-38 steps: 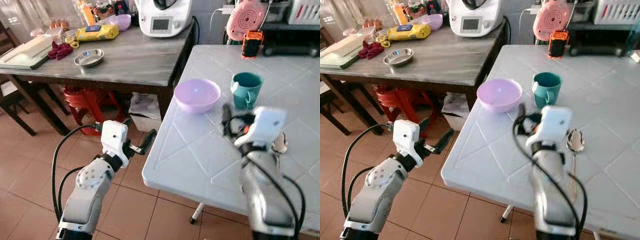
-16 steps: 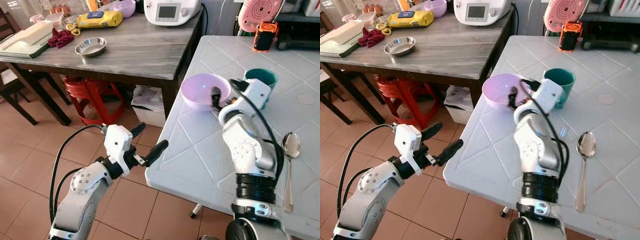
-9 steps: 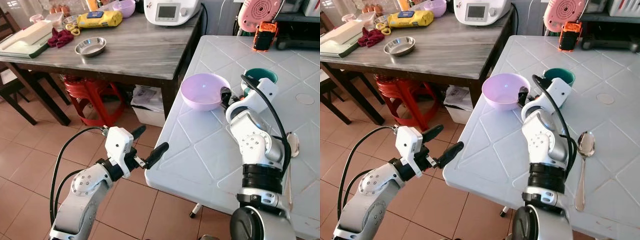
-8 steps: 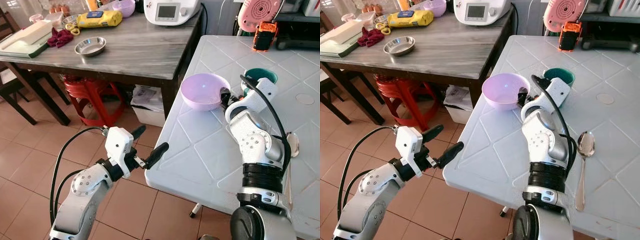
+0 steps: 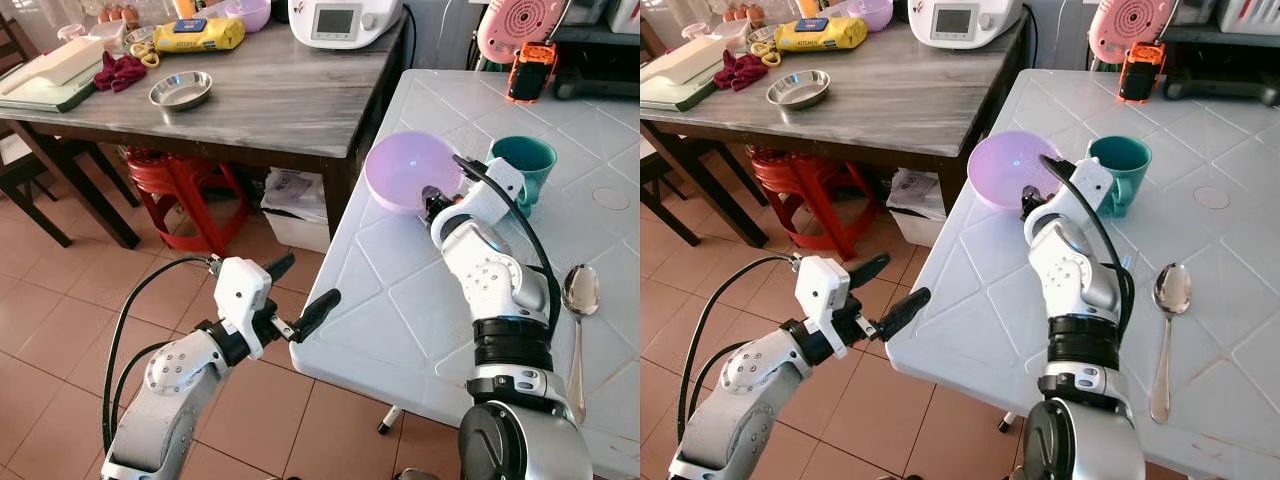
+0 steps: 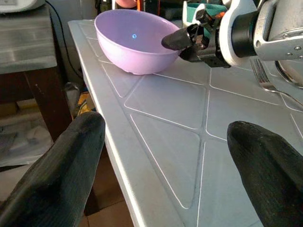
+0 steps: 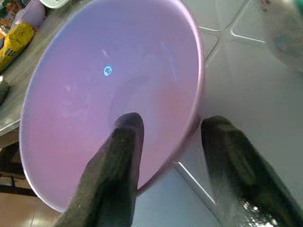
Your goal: Setting the table
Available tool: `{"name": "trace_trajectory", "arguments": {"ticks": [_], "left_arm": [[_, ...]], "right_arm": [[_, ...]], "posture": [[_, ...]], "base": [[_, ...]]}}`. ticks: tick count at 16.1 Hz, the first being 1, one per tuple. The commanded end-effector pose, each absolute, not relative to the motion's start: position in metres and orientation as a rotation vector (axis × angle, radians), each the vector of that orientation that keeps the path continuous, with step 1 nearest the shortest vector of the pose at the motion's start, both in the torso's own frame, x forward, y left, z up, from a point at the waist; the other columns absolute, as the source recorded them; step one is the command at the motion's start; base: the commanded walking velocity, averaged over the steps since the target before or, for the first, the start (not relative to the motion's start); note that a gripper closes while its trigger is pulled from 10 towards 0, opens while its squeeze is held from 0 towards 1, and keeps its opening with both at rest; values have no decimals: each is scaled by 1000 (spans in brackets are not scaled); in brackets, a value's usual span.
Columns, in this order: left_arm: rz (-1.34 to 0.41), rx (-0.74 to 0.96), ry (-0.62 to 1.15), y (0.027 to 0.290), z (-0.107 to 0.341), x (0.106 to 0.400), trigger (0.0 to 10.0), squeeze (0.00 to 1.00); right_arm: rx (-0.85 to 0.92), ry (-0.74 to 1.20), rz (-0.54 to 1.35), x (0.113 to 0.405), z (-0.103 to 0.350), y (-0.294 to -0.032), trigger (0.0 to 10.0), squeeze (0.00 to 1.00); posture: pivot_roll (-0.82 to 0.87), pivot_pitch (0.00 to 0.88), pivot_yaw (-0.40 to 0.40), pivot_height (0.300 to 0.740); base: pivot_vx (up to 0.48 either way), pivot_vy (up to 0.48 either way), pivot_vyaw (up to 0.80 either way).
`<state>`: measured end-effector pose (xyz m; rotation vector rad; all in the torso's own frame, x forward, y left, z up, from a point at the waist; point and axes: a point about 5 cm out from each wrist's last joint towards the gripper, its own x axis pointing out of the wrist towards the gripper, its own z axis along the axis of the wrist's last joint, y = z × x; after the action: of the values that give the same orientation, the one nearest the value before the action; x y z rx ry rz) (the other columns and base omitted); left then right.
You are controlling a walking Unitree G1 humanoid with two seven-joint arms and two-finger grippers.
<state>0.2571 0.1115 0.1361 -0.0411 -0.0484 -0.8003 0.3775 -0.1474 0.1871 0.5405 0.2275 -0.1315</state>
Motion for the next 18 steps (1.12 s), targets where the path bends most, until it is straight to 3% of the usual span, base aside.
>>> {"name": "trace_trajectory", "arguments": {"ticks": [1,11,18], "left_arm": [[-794,-20,-55,114,139,255,10000,0],[-790,-10,-53,114,138,255,10000,0],[-788,-4,-56,113,139,256,10000,0]], "right_arm": [[525,223,-104,380,190,-140,941,0],[527,218,-146,380,186,-151,0,0],[528,236,-159,376,178,-154,0,0]], "posture": [[-118,141,114,740],[-120,140,116,740],[-120,137,115,740]], "base": [[0,0,0],[0,0,0],[0,0,0]]}}
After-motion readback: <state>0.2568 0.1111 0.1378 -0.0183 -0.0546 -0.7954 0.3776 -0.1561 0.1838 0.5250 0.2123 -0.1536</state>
